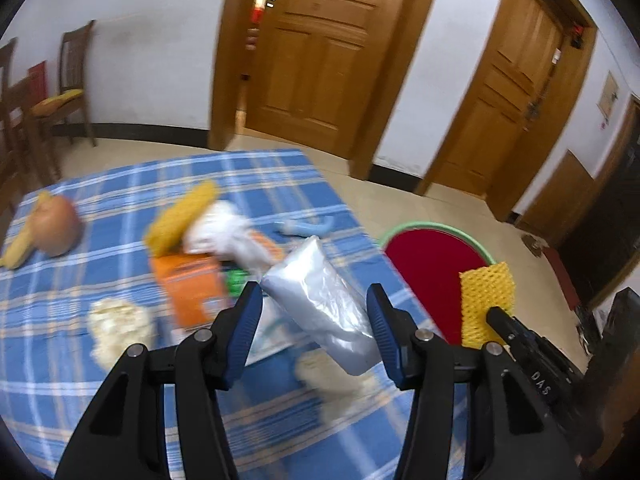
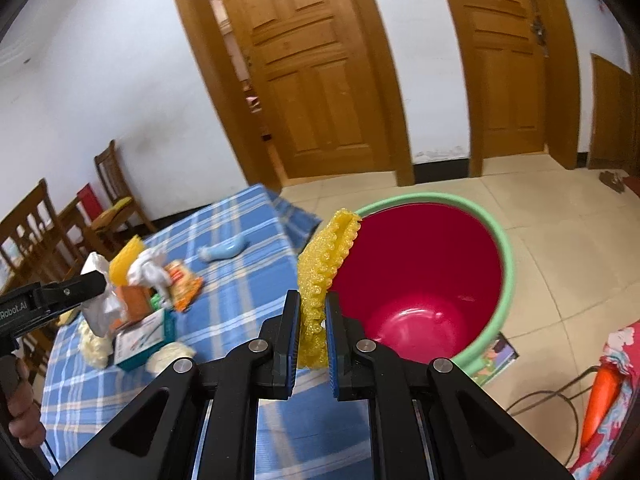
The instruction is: Collect trash
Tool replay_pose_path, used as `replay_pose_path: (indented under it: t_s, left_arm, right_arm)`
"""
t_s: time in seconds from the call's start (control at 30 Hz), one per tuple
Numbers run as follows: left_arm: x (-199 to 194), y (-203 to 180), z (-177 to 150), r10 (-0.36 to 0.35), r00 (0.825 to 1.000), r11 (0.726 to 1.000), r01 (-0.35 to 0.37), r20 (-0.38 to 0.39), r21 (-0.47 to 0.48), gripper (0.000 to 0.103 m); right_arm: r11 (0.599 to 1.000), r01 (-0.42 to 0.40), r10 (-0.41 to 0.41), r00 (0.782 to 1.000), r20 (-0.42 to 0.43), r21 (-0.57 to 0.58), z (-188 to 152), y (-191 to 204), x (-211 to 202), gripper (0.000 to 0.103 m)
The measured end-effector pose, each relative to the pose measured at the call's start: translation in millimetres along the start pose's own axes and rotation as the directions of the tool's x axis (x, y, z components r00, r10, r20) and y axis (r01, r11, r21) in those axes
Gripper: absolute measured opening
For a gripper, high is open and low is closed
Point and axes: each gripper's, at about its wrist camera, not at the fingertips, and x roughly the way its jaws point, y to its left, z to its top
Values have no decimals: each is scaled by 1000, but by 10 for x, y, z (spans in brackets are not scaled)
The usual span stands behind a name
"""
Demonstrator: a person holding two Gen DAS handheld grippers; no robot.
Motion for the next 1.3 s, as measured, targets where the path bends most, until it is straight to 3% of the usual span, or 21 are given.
replay_pose_path:
  t_s: [0.03, 0.07, 0.1, 0.23, 0.43, 0.53, 0.67, 0.9, 1.03, 1.1, 1.17, 1.3]
  left_arm:
    - [77, -92, 14, -19, 1000, 1000, 19, -11, 10, 47]
    - [140, -154, 20, -36, 999, 999, 37, -21, 17, 32]
    - [209, -221, 24, -58, 998, 998, 59, -39, 23, 30]
    - [524, -530, 49, -99, 991, 993, 105, -87, 58, 30]
    - [823, -763, 0, -81, 985, 990, 97, -154, 104, 30]
    - [878, -797, -29, -49, 984, 990, 70, -170, 119, 30]
    - [916, -807, -60, -46, 980, 990, 70, -191, 119, 36]
    - [877, -797, -78, -37, 982, 991, 60, -188, 120, 38]
    - [847, -739, -90, -16, 983, 993, 36, -182, 111, 43]
    - [829, -705, -89, -9, 984, 995, 28, -180, 100, 46]
    - [814, -677, -86, -5, 984, 995, 22, -177, 93, 47]
    - [794, -650, -73, -11, 985, 996, 26, -172, 85, 47]
  right_arm:
    - [1000, 8, -8, 1000, -2, 10, 10, -59, 10, 12]
    - [1000, 12, -12, 1000, -4, 18, 14, -103, 16, 12]
    - [999, 17, -17, 1000, -7, 26, 16, -150, 26, 12]
    - [998, 31, -30, 999, -19, 62, 8, -342, 78, 12]
    - [995, 37, -34, 999, -39, 90, -33, -524, 143, 12]
    - [993, 34, -30, 999, -44, 109, -42, -611, 160, 12]
    - [992, 36, -31, 999, -42, 121, -49, -665, 163, 12]
    - [992, 44, -40, 999, -35, 121, -45, -707, 162, 12]
    - [992, 50, -46, 998, -36, 119, -7, -708, 205, 16]
    - [991, 49, -45, 998, -37, 128, 1, -712, 213, 29]
    - [990, 47, -43, 998, -38, 134, 6, -719, 211, 34]
    - [990, 56, -52, 998, -35, 127, 12, -702, 184, 34]
